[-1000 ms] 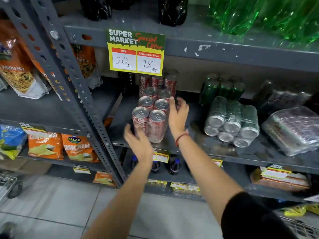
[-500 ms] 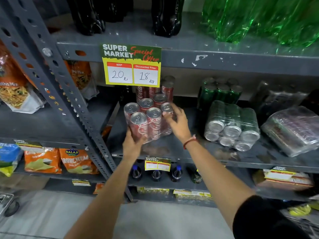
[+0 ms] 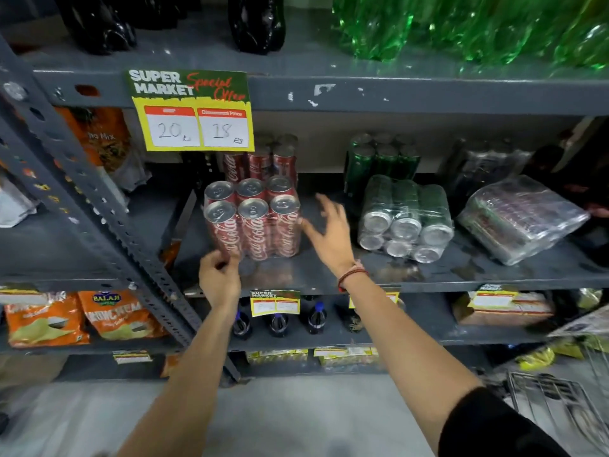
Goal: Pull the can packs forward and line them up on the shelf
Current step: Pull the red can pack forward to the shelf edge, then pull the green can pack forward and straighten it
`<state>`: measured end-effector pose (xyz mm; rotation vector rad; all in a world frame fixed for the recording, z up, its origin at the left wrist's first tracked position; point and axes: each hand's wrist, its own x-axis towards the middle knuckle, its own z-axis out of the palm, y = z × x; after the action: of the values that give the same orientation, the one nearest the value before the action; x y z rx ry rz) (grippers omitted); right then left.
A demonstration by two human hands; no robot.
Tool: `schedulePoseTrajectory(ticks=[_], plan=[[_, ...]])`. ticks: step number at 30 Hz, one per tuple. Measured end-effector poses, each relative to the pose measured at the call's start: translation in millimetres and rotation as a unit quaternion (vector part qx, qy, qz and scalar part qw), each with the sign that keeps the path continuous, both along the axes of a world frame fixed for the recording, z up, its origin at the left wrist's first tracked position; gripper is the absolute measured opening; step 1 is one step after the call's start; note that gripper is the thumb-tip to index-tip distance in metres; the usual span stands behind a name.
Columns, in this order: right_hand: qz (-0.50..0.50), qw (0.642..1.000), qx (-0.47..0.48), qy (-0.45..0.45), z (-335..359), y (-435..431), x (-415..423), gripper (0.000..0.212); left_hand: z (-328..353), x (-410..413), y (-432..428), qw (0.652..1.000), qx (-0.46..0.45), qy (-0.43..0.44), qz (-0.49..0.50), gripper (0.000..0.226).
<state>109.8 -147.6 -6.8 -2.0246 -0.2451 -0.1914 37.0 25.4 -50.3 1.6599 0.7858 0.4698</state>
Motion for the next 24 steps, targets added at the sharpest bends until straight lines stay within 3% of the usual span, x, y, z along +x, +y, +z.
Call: schedulePoseTrajectory(ticks=[3,6,8,10,13,16,21,22,24], plan=[[-0.091,0.995,0.009,-0.048,18,-51,6,0.037,7,-2,-58,0.995,-0.084,-0.043,0.035,0.003],[-0.184,0.979,-0.033,-0.079,32,-112,19,0.030,28,22,-108,0.985,-0.126,-0.043,-0.108,0.017],[-0.236,0.967,-0.086,-0.045,39,-154,28,0.040,43,47,-137,0.977,-0.072,-0.052,-0.194,0.013],[-0.273,0.953,-0.122,0.053,37,-191,38,0.062,53,77,-162,0.969,0.015,-0.044,-0.243,0.013],[-0.227,0.943,-0.030,0.243,16,-224,54,0.104,65,117,-196,0.954,0.098,0.007,-0.283,0.053],[-0.131,0.912,0.106,0.374,-10,-238,67,0.107,60,140,-215,0.945,0.052,0.084,-0.312,0.068],[-0.121,0.913,0.179,0.347,-26,-239,72,0.120,38,139,-214,0.953,-0.012,0.057,-0.296,0.052],[-0.119,0.917,0.179,0.336,-23,-240,67,0.117,35,137,-213,0.956,-0.022,0.040,-0.290,0.050],[-0.088,0.930,0.163,0.316,-14,-242,56,0.092,29,129,-212,0.959,-0.043,-0.001,-0.281,0.046]])
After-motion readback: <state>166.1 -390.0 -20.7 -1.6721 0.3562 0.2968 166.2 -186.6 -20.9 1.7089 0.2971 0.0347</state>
